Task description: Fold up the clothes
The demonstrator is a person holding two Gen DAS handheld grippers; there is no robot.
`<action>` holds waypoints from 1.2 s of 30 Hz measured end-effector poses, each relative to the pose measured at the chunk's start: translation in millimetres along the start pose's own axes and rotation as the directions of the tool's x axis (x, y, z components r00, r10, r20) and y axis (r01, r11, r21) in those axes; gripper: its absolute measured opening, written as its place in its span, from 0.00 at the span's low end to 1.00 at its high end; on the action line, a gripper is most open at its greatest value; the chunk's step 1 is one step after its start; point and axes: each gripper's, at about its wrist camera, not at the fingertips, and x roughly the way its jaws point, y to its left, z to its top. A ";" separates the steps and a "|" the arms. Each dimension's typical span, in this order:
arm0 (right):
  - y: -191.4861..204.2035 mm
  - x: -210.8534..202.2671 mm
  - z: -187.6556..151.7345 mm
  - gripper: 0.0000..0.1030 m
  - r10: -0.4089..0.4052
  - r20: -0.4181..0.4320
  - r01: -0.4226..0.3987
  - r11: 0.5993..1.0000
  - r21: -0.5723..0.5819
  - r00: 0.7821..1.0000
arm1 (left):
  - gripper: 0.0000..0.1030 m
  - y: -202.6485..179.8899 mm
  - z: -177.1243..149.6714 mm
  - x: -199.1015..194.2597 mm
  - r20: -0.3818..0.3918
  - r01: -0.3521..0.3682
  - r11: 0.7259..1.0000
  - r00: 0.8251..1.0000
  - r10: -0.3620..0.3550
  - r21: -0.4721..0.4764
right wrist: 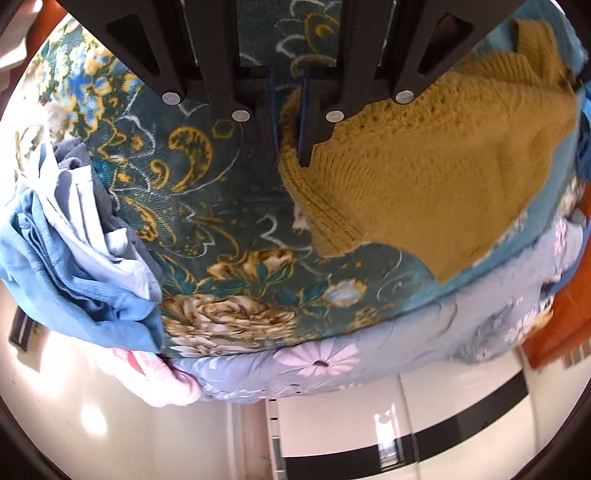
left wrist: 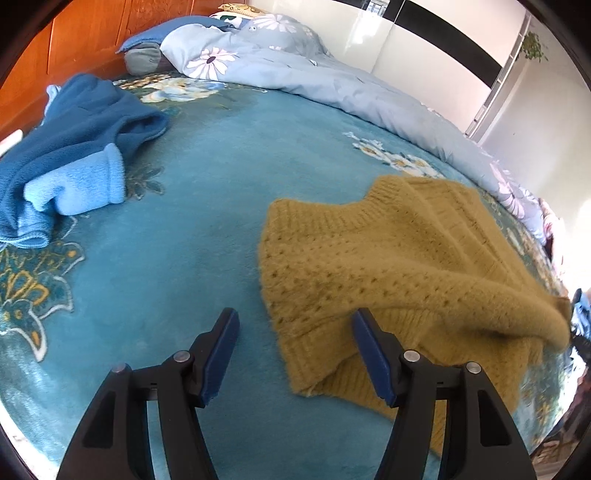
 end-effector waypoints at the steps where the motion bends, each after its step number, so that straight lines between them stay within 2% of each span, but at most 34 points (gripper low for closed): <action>1: 2.2 -1.7 -0.5 0.13 -0.002 0.001 0.002 1.000 -0.011 1.000 | 0.64 -0.9 1.5 0.8 -0.001 0.009 1.000 1.000 -0.009 -0.005; 4: 1.1 -13.5 -1.5 0.23 -0.039 0.035 0.040 0.999 -0.024 0.999 | 0.64 -1.0 6.3 4.8 -0.007 0.034 0.999 0.999 -0.034 -0.032; 6: -2.7 -19.6 1.6 0.33 -0.069 0.062 0.070 0.997 -0.018 0.996 | 0.64 1.3 8.0 7.8 -0.011 0.040 0.998 0.999 -0.041 -0.047; 8: -7.0 -22.3 10.1 0.38 -0.069 0.091 0.068 0.998 0.013 0.993 | 0.64 3.2 9.2 11.4 -0.018 0.051 0.997 0.998 -0.052 -0.063; 12: 15.3 6.1 42.4 0.40 0.075 0.061 -0.075 0.997 0.007 0.995 | 0.64 -1.5 13.3 18.0 -0.025 0.044 0.997 0.999 -0.046 -0.063; 15: 61.3 44.3 69.1 0.49 0.212 -0.010 -0.213 0.975 -0.060 0.977 | 0.64 -3.6 15.6 20.0 -0.036 0.039 0.998 0.999 -0.041 -0.052; 18: 109.7 85.4 90.4 0.52 0.290 -0.105 -0.303 0.944 -0.132 0.951 | 0.64 -2.6 17.7 21.1 -0.046 0.043 0.997 0.998 -0.046 -0.063; 23: 162.0 134.4 108.1 0.54 0.273 -0.217 -0.320 0.920 -0.225 0.937 | 0.64 0.6 21.7 21.8 -0.064 0.072 0.992 0.995 -0.079 -0.100; 26: 177.0 150.2 114.8 0.54 0.267 -0.262 -0.330 0.914 -0.237 0.927 | 0.63 0.6 23.1 21.6 -0.065 0.110 0.985 0.991 -0.119 -0.137; 28: 185.3 155.9 116.6 0.54 0.272 -0.276 -0.341 0.907 -0.245 0.922 | 0.61 -1.4 23.6 23.3 -0.069 0.105 0.984 0.991 -0.115 -0.143; 33: 196.5 156.8 115.5 0.55 0.273 -0.285 -0.353 0.891 -0.285 0.919 | 0.40 -8.8 25.5 23.4 -0.067 0.093 0.987 0.992 -0.103 -0.131; 35: 197.7 153.6 114.2 0.48 0.287 -0.283 -0.367 0.884 -0.291 0.915 | 0.29 -8.4 25.8 23.5 -0.064 0.093 0.986 0.993 -0.102 -0.136; 36: 198.4 152.2 113.4 0.33 0.292 -0.284 -0.372 0.881 -0.293 0.913 | 0.27 -8.0 25.6 24.0 -0.064 0.095 0.985 0.992 -0.105 -0.142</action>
